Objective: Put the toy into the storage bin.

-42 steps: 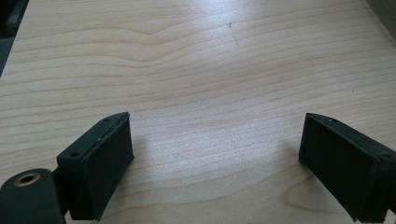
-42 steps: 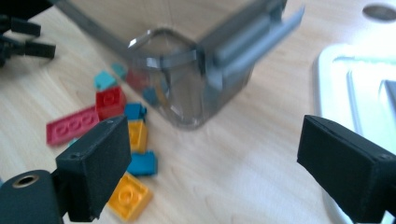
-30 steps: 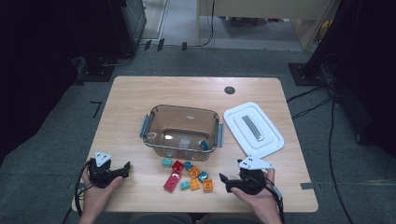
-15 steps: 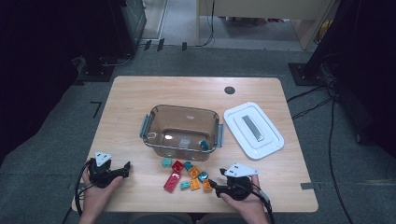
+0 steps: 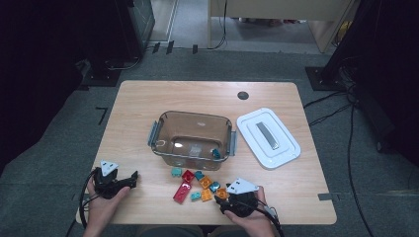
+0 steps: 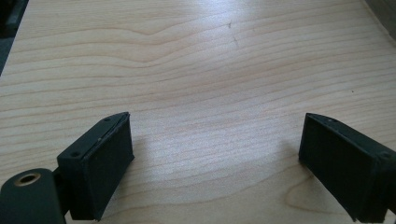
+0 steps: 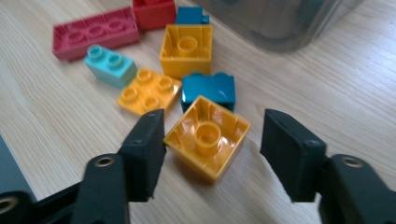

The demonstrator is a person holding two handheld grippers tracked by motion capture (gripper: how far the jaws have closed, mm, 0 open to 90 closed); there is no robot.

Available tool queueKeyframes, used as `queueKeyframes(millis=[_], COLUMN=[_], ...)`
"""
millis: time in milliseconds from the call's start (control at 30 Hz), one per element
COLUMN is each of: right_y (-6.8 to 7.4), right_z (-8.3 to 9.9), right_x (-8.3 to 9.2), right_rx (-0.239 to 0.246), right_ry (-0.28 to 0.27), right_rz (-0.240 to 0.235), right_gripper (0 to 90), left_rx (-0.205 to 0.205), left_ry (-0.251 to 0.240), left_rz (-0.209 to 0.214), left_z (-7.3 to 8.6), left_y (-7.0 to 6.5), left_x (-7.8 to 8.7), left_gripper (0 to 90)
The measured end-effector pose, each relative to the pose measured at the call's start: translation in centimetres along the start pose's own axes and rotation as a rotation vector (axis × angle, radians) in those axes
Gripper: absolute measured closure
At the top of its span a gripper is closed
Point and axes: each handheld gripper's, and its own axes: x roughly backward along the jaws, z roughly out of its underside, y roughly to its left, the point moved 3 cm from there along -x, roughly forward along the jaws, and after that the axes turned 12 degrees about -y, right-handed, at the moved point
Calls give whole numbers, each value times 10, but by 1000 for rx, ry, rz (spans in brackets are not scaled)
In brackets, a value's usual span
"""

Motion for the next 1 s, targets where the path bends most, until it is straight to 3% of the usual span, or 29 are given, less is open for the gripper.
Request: queueKeyframes(millis=[167,300,633,1000], right_y=[-7,-9,-19,-43], right_z=[5,6,2,-16], right_x=[0,0,7,32], right_rx=[-8,-7,-44,-98], right_ry=[19,9,0,-31], right_rz=[33,21,25,44], right_gripper=[514,591,600,600], left_rx=[0,0,0,0], left_ry=[0,0,0,0], left_rz=[0,0,0,0], left_z=[0,0,0,0], left_y=[0,0,0,0], left_x=[0,0,0,0], left_gripper=[99,99,99,99])
